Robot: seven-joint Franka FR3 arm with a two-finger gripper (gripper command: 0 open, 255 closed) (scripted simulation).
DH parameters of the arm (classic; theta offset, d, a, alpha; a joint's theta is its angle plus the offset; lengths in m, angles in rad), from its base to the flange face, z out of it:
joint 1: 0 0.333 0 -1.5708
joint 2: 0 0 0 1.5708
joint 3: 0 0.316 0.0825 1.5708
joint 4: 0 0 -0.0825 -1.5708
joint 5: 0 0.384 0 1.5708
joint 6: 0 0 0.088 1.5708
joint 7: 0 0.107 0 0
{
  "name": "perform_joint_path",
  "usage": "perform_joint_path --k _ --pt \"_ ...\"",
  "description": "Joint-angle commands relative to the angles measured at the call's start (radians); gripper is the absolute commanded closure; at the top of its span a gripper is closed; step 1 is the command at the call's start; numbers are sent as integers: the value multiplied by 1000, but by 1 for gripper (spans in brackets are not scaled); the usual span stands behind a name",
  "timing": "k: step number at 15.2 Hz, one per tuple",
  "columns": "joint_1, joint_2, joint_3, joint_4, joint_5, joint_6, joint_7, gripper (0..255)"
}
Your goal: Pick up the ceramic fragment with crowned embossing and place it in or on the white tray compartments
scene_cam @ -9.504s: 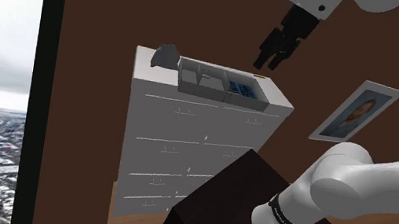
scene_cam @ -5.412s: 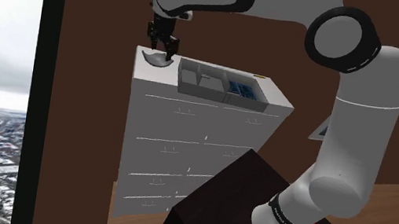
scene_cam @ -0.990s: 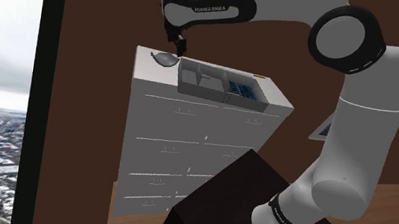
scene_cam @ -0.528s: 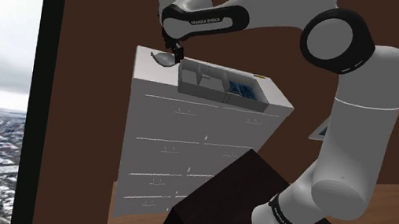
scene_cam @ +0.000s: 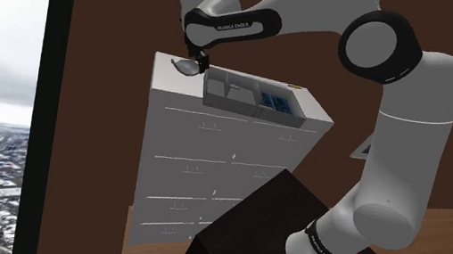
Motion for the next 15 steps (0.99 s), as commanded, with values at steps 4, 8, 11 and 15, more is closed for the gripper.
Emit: perform_joint_path --k 4,8,11,15 --pt "-1 0 -1 0 0 0 0 255" --pt "-1 0 -1 0 0 0 0 255" --pt "0 -4 1 6 3 -10 -6 255" --pt "0 -20 4 35 14 -50 -27 255"
